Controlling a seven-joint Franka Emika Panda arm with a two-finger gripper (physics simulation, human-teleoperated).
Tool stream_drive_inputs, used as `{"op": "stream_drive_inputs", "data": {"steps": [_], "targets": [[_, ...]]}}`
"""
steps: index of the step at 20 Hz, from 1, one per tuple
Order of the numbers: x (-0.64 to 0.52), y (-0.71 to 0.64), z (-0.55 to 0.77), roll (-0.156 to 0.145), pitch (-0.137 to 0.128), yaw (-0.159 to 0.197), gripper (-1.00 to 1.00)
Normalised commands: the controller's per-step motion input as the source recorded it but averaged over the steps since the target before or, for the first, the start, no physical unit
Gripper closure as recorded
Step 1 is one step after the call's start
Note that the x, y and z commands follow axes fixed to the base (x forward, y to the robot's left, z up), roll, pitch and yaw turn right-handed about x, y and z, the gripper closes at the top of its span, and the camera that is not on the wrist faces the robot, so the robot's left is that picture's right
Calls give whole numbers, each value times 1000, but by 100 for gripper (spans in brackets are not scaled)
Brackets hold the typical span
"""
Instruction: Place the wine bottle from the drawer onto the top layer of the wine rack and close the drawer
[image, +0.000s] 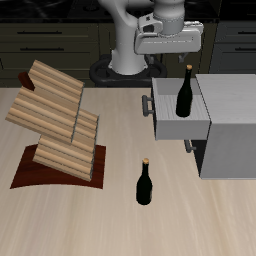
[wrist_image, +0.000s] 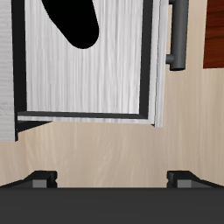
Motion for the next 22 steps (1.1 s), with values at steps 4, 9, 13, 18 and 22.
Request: {"op": "stream_drive_inputs", "data": {"steps": [4,9,13,18,22], "targets": [[-69,385,106,25,-39,-8,-100],[-61,285,91,1,-83,16,-100],[26,-28,124,-1,-137,29,-100],[106,-25,34,-25,-168,36,-100],[75,-79,-74,-19,-82,-18,-100]]}}
